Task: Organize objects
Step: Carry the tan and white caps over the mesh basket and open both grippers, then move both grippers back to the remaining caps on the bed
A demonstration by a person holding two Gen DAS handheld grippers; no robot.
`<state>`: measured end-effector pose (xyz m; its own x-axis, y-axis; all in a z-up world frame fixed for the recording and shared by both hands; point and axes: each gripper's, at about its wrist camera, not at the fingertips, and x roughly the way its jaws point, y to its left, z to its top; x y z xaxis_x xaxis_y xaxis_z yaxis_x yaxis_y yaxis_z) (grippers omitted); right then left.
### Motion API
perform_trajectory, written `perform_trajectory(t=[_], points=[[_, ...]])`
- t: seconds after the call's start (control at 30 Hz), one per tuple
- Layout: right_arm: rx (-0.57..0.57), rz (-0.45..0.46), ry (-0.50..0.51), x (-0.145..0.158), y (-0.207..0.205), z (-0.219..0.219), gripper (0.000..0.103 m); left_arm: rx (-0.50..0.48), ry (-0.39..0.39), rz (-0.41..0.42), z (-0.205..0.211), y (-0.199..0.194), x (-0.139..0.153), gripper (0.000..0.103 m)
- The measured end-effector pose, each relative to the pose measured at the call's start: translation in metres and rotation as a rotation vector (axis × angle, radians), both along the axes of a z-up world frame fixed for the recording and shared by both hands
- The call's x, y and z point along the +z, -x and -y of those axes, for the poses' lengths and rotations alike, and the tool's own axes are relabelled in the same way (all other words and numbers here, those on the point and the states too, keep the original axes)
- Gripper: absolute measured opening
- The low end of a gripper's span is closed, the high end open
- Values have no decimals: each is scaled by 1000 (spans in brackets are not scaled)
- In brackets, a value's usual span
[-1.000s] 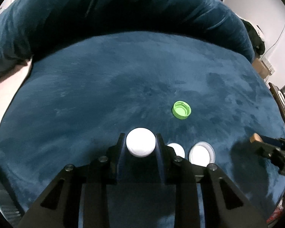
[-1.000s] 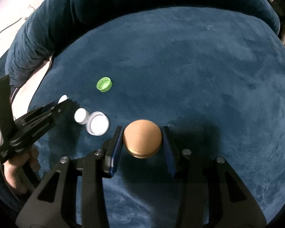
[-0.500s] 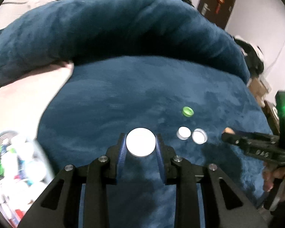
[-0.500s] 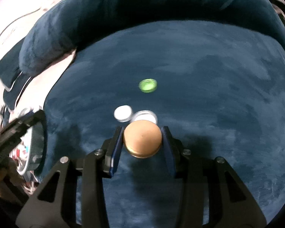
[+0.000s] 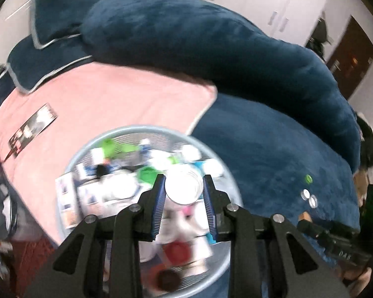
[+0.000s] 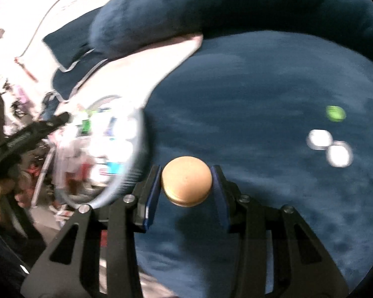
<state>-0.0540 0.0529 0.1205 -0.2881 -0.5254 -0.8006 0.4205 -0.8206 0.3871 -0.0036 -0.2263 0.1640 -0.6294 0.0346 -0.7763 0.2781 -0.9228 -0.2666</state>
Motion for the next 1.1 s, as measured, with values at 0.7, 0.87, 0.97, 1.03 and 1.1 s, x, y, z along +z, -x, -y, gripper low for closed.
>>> perform_trajectory(t=[0.7,0.87,0.97,1.03,1.1], points=[[122,-30,-31,8,-13,72,92,5,93,16,7,-12,-8,88],[89,-26,-86,4,-5,44,92,-30,117,21,-7,-9,-7,88],[60,-27,-116,1,0,21,92,-52,130,25,-17,-5,-6,88],[39,-32,-136,1,4,4,92,-66,135,24,-23,-3,-4,88],[18,-34,-158,-1,10,-14,92,-82,141,24,-29,0,-3,88]])
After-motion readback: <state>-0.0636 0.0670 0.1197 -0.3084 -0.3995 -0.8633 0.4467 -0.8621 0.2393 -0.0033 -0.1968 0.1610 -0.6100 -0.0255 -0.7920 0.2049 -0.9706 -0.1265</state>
